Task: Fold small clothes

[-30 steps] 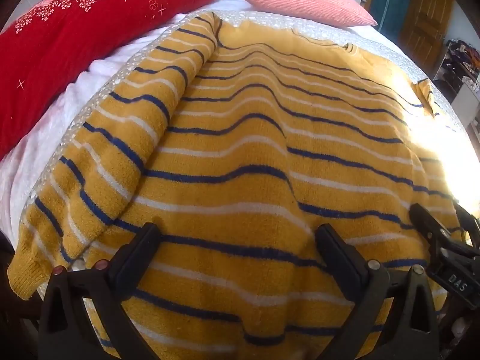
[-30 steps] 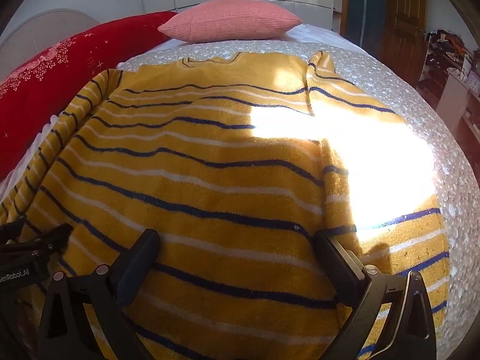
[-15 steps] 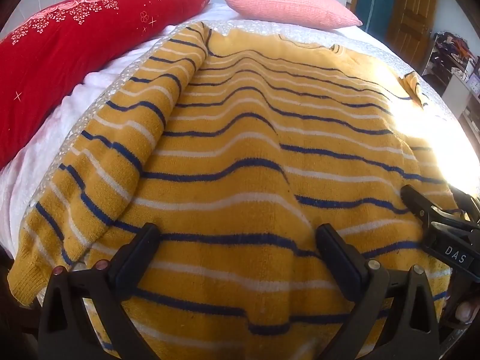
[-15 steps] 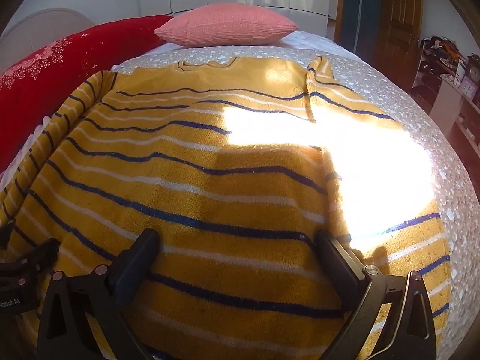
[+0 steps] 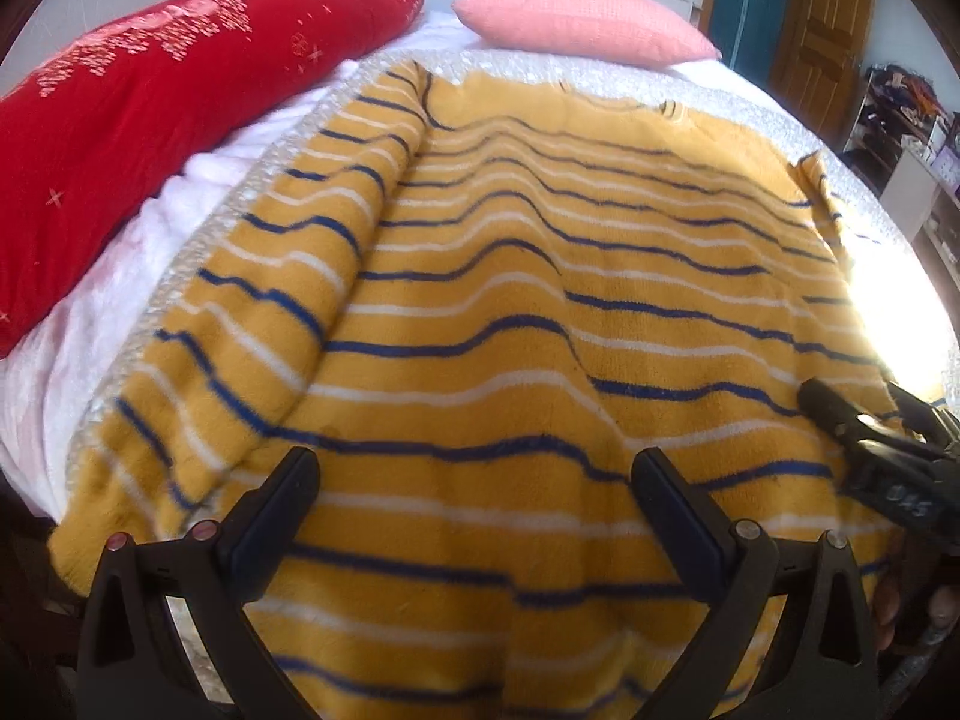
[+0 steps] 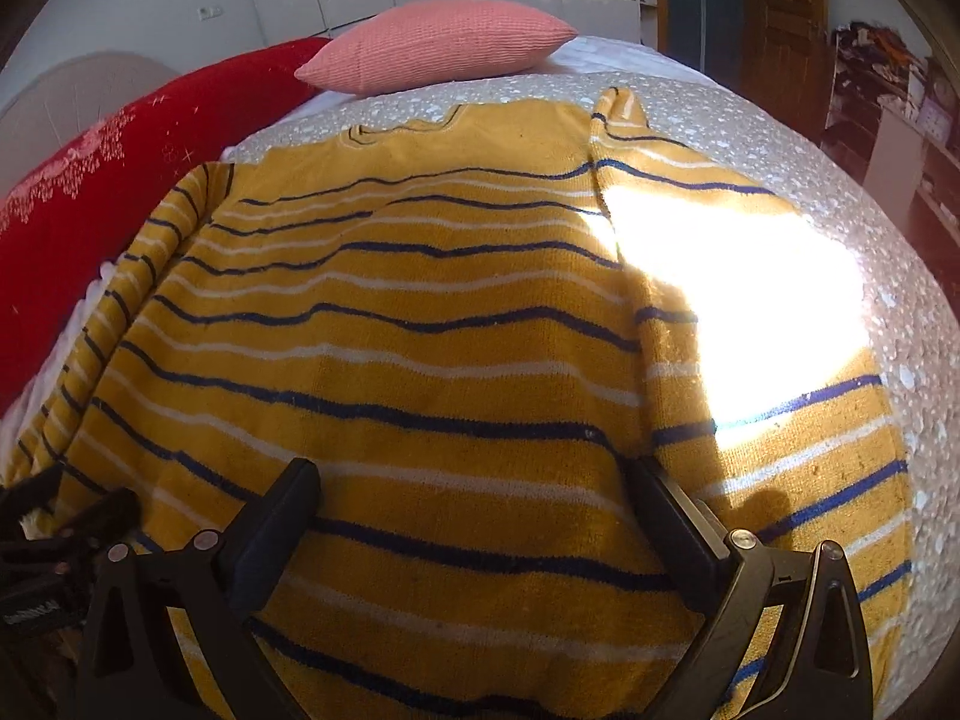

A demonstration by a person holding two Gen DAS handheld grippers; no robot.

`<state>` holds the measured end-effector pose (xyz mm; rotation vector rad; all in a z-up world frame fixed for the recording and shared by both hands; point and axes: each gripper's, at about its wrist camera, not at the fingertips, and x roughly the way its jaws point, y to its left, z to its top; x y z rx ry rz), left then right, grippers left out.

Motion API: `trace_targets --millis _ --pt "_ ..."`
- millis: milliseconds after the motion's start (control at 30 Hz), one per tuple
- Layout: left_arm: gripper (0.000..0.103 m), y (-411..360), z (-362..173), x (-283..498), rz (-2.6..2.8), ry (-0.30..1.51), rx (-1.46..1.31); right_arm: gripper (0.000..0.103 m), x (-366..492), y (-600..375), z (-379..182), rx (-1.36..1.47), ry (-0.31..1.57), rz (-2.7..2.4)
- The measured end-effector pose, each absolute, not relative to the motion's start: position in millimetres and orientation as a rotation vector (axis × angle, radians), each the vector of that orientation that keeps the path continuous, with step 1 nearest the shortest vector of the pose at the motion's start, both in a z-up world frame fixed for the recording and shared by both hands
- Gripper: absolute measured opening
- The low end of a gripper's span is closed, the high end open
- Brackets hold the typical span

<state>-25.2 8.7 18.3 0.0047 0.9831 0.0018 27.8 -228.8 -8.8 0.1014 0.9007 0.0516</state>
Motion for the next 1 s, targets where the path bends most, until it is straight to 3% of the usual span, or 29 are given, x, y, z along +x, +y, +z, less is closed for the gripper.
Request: trace_targets --millis 733,833,1000 --pt "0.103 55.4 32.0 -39.3 0.044 0.978 -0.054 0.103 -14.4 -247.5 53.3 0.178 0.730 0.065" --pt "0.103 81.0 26.3 -32.2 0.232 0.983 0.010 0.103 -15.4 -243.1 53.1 0.186 0.730 0.062" --pt "0.103 142.5 37.5 -35.3 0.341 0.970 -0.152 0.103 -15.6 -243.6 52.4 0.192 0.729 0.031"
